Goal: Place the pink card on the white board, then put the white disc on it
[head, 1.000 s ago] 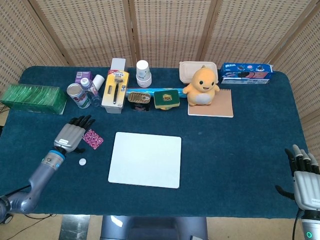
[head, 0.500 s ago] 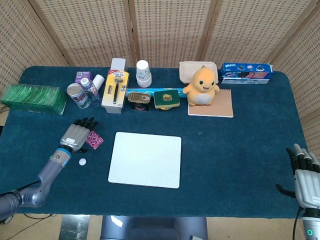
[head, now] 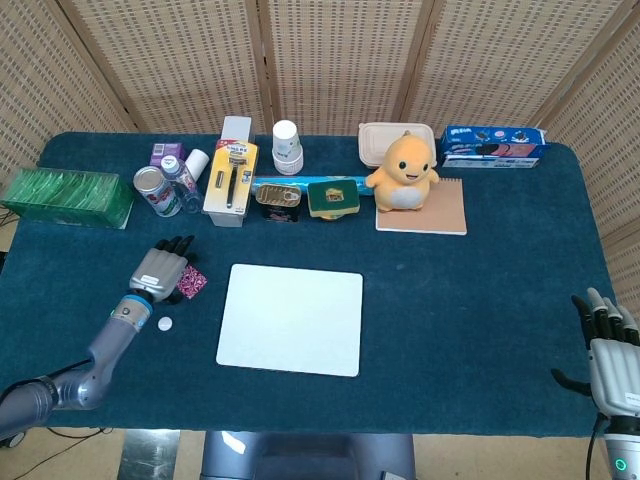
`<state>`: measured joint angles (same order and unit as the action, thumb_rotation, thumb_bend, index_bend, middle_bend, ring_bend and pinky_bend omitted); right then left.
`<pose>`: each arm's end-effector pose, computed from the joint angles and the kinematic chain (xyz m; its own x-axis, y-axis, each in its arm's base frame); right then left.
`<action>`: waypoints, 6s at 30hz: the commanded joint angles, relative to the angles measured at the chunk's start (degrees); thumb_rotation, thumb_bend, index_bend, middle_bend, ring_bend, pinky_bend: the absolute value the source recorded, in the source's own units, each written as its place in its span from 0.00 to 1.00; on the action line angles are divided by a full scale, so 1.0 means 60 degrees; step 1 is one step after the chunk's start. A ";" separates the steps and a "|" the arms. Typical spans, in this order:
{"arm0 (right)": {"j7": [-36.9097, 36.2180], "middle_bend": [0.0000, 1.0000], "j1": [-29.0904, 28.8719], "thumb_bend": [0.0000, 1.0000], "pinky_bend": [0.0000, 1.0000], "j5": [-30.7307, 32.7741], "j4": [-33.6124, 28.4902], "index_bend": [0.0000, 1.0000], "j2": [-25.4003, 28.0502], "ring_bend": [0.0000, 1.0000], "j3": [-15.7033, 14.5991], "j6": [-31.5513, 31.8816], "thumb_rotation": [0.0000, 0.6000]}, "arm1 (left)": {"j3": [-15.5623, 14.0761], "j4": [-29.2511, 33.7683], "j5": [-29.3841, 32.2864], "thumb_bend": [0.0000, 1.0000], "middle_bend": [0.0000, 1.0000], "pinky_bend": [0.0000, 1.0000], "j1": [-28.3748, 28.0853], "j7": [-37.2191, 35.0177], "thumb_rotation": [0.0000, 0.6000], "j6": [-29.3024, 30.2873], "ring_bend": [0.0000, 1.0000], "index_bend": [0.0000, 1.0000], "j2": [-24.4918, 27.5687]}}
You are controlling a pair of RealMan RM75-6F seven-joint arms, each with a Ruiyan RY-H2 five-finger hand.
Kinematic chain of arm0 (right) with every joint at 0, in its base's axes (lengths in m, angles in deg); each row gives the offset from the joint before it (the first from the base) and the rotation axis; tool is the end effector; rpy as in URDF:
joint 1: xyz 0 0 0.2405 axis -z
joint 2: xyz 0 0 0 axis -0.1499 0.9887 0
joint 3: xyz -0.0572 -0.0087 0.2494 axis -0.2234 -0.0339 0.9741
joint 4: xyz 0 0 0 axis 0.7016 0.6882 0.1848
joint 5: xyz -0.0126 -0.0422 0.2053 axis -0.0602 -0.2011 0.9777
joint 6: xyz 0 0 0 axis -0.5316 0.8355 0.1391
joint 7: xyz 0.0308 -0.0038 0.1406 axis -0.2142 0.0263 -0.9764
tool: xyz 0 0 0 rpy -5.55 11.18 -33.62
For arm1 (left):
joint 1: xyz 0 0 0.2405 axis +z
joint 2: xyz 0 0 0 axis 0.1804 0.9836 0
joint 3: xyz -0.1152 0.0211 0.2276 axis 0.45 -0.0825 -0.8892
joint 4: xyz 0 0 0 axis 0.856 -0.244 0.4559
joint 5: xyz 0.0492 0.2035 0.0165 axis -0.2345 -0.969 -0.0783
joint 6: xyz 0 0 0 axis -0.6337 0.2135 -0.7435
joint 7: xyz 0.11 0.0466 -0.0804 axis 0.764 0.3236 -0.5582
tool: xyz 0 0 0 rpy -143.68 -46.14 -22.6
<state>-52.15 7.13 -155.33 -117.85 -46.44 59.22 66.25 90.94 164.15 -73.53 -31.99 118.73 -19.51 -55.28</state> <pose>-0.2998 -0.1648 0.1741 0.4850 -0.0438 0.8734 -0.8612 0.1495 0.4857 -0.2377 0.3637 0.0115 0.6988 0.3736 0.6100 0.7123 -0.2863 -0.6408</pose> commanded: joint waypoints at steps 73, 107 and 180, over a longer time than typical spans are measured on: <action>-0.0634 0.00 -0.0088 0.00 0.00 0.0166 -0.0226 0.00 0.0422 0.00 -0.0062 -0.0373 1.00 | 0.0344 0.3526 0.3873 0.17 0.00 0.10 -0.3122 0.3532 1.00 0.2376 0.00 0.21 -0.1798; -0.0732 0.00 -0.0074 0.00 0.00 0.0013 -0.0348 0.01 0.0455 0.00 -0.0191 -0.0399 1.00 | -0.2316 0.3980 -0.1595 0.15 0.00 0.10 0.0713 -0.1108 1.00 0.3682 0.00 0.14 0.1515; -0.1016 0.00 -0.0130 0.00 0.00 0.0080 -0.0432 0.01 0.0625 0.00 -0.0275 -0.0674 1.00 | -0.0031 0.3731 -0.0948 0.25 0.00 0.10 0.0724 -0.0457 1.00 0.1732 0.00 0.50 0.0801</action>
<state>-58.25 6.35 -154.84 -120.44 -42.69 57.57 62.20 89.86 185.75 -80.18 -26.67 115.09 -8.42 -50.07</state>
